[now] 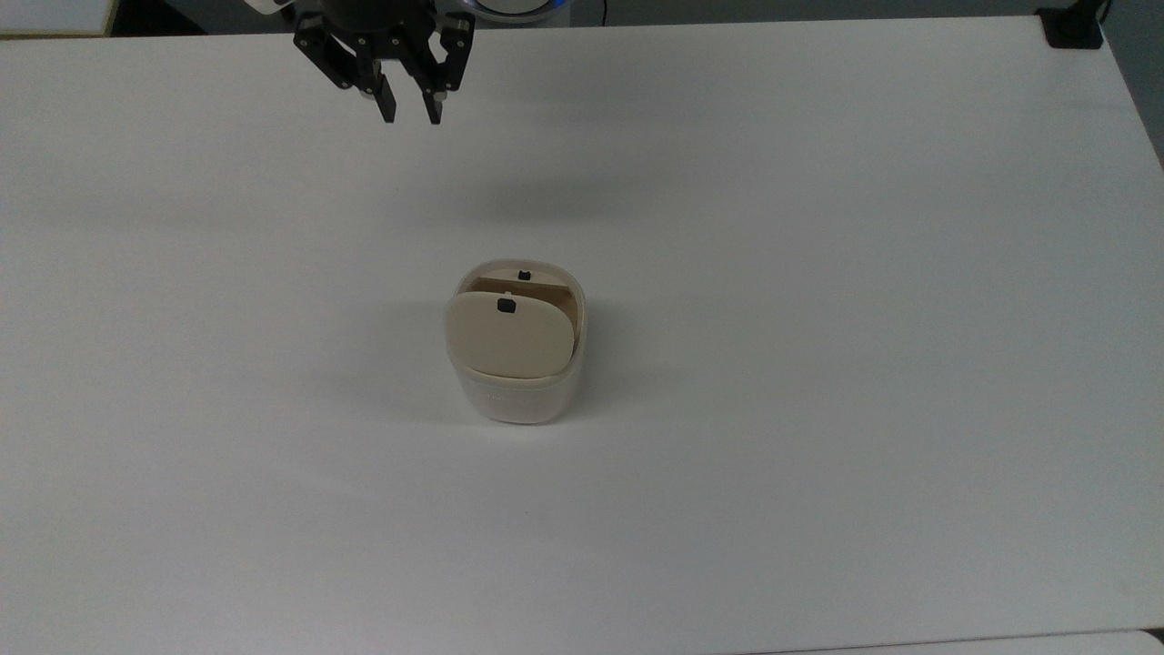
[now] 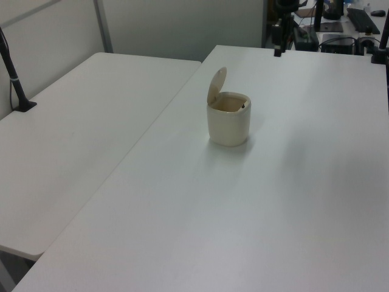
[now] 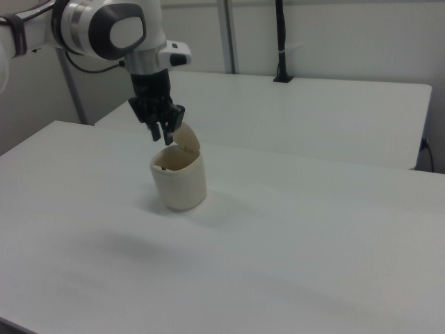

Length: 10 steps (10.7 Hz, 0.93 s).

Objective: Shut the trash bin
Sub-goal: 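Move the gripper down toward the open lid of the cream bin, then push the raised lid down with the gripper until it shuts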

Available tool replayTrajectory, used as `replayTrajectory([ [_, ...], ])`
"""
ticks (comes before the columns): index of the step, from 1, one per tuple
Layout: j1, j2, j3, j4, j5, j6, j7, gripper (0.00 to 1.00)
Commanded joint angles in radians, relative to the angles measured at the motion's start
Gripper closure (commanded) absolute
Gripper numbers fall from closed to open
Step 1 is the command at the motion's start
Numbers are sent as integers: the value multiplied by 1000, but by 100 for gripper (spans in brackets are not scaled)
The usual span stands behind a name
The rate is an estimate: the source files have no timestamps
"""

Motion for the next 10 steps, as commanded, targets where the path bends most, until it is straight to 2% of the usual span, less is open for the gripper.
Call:
replayTrajectory([
  [1, 2, 53, 6, 77, 73, 134, -5, 86],
  [3, 25, 63, 9, 87, 74, 284, 53, 93],
  [5, 37, 97, 8, 87, 73, 430, 55, 100],
  [8, 77, 192, 8, 91, 67, 614, 87, 100],
  [10, 89, 234, 8, 90, 60, 650, 89, 100],
])
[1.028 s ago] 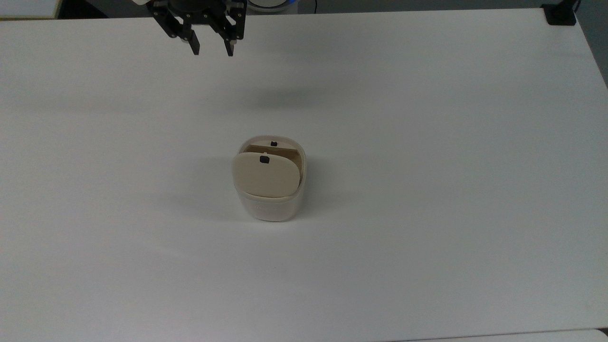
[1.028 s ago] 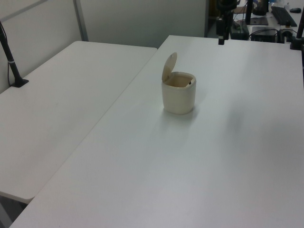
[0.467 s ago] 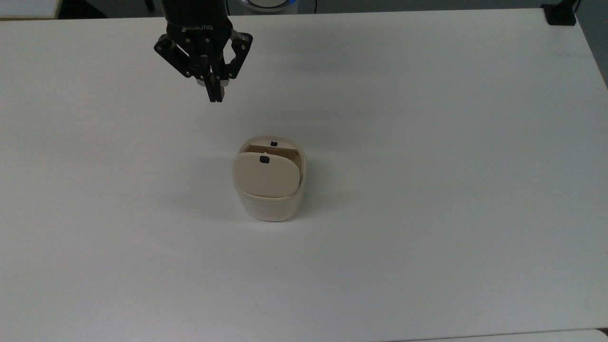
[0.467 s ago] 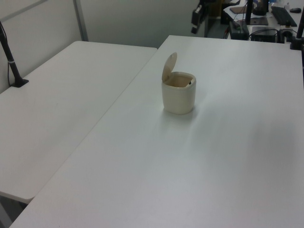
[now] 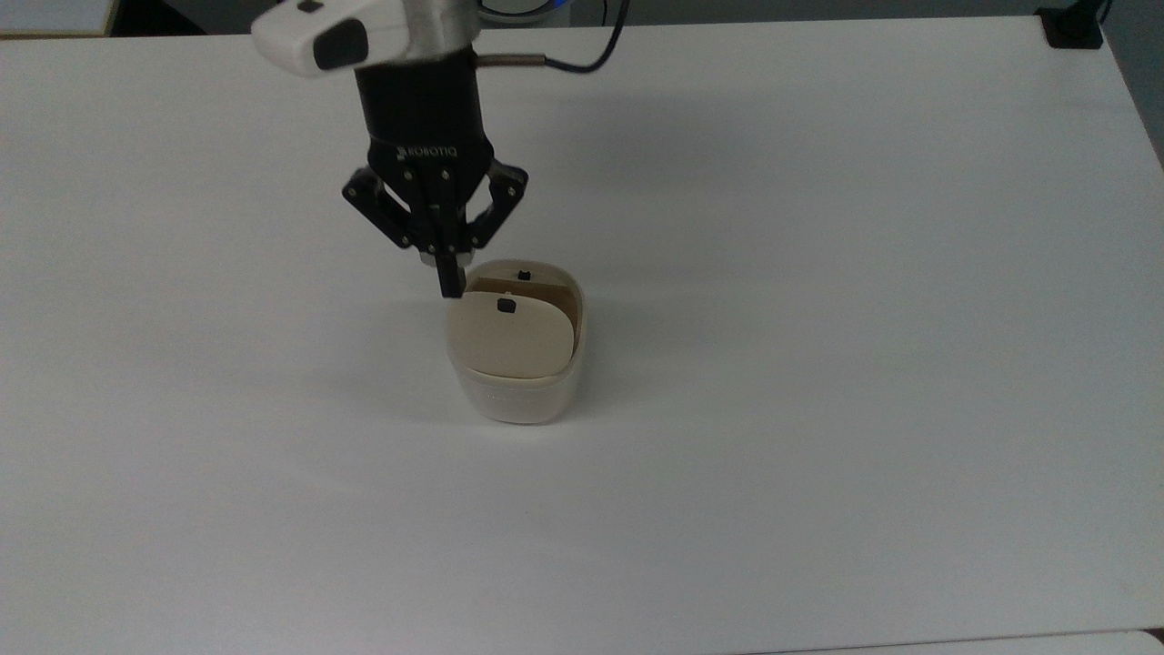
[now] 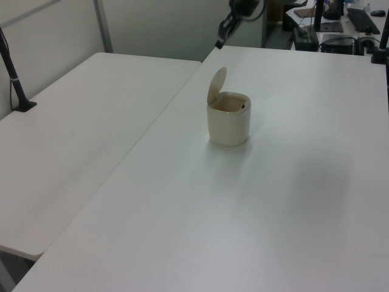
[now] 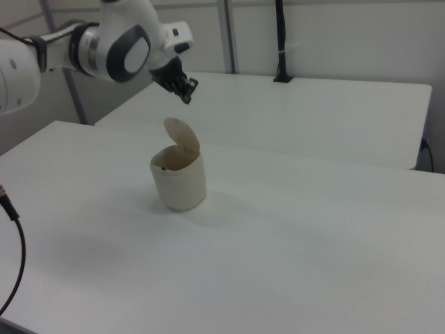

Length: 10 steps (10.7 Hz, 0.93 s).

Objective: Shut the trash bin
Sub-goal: 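Push the raised lid down with the gripper until it shuts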

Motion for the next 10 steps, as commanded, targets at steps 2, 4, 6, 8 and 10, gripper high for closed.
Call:
replayTrajectory([
  [2, 42, 63, -9, 13, -10, 33, 24, 100],
  [4, 44, 64, -9, 5, -20, -74, 11, 100],
  [6, 50, 66, -9, 2, -30, -249, -20, 100],
  [8, 55, 66, -9, -24, -30, -323, -31, 100],
  [10, 56, 107, -9, -32, -34, -317, -31, 100],
])
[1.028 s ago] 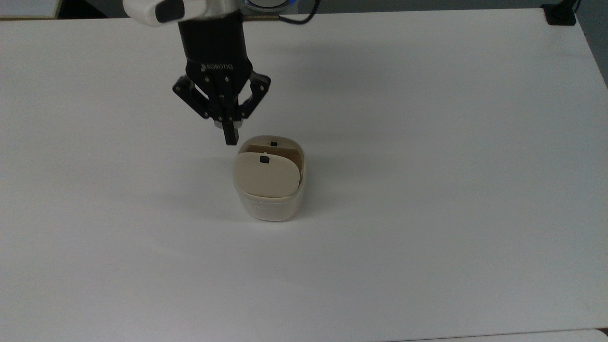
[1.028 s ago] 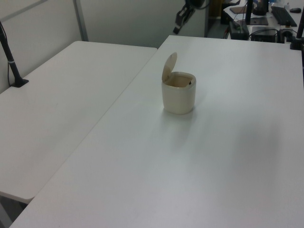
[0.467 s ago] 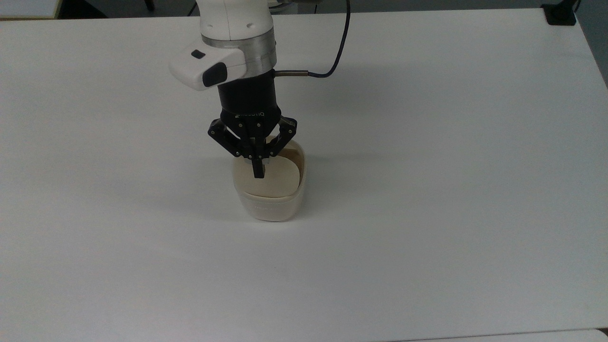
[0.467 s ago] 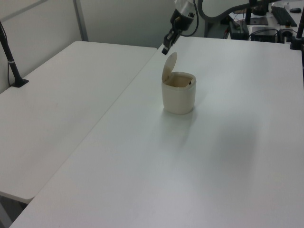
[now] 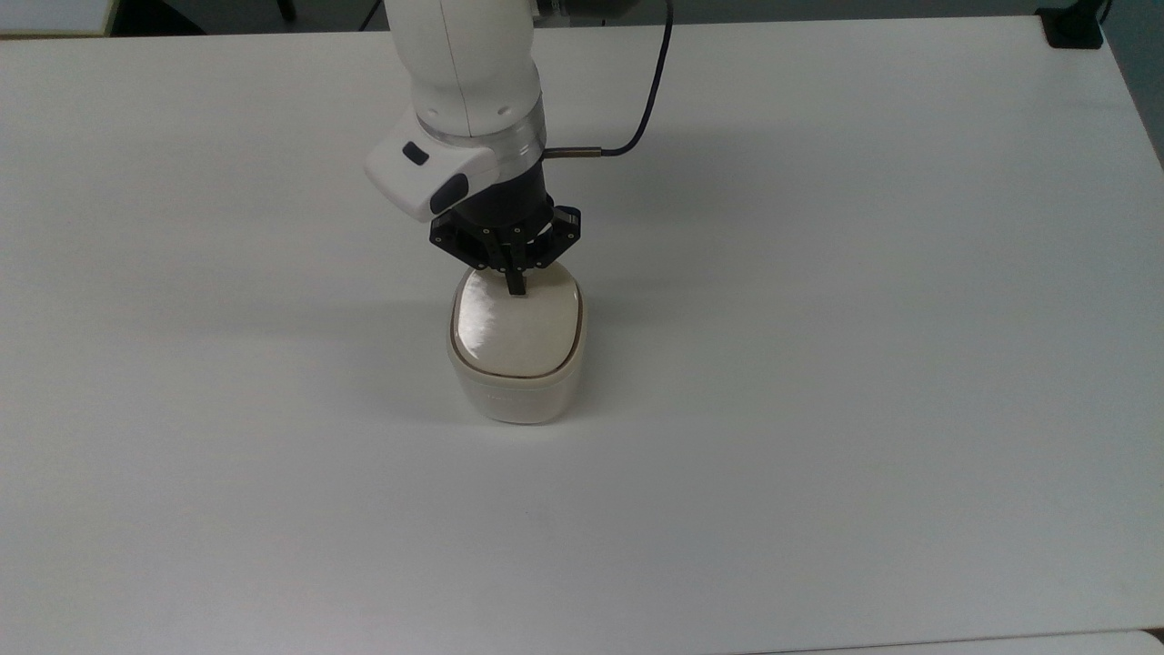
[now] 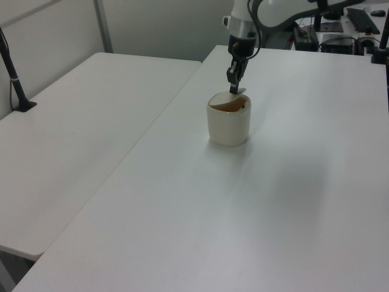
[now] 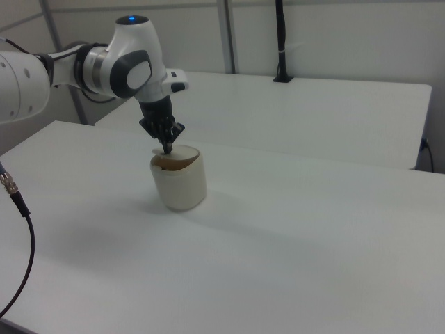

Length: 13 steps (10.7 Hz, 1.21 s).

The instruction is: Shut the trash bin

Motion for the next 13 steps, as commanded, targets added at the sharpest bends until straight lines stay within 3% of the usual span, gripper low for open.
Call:
replayTrajectory([
  [1, 16, 59, -9, -20, -27, -7, -17, 100],
  [4, 16, 86, -9, -17, -44, -5, -19, 100],
  [9, 5, 18, -19, -1, -44, -33, -26, 100],
  [10, 1, -14, -22, 0, -53, -98, -37, 97],
  [12, -22, -89, -23, -4, -64, -235, -77, 83],
  [13, -27, -112, -23, -4, -68, -289, -75, 60],
])
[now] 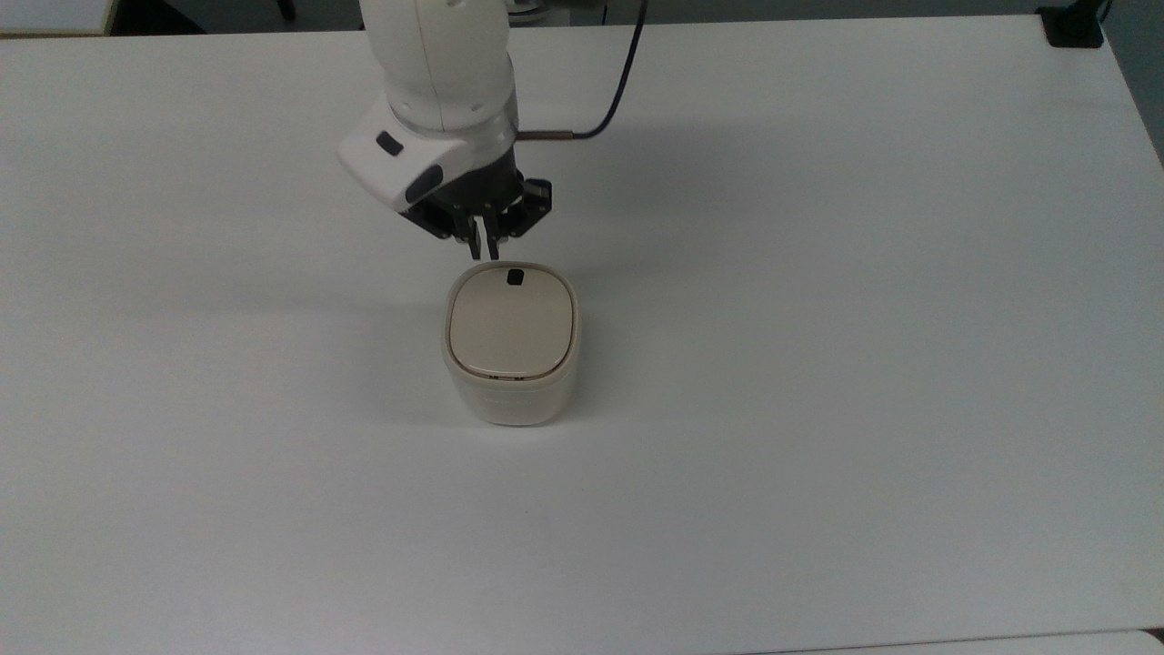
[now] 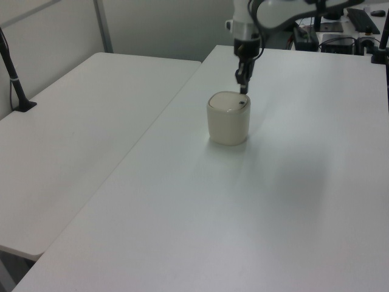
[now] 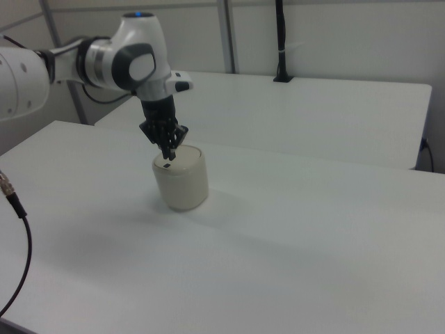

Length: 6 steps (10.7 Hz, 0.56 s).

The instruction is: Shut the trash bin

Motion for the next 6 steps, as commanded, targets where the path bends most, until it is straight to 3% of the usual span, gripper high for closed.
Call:
replayTrajectory([
  [1, -11, -121, -6, -28, -42, -171, -36, 31],
  [2, -11, -144, -6, -30, -66, -208, -36, 0],
  [6, -49, -257, -6, -53, -81, -311, -124, 0],
])
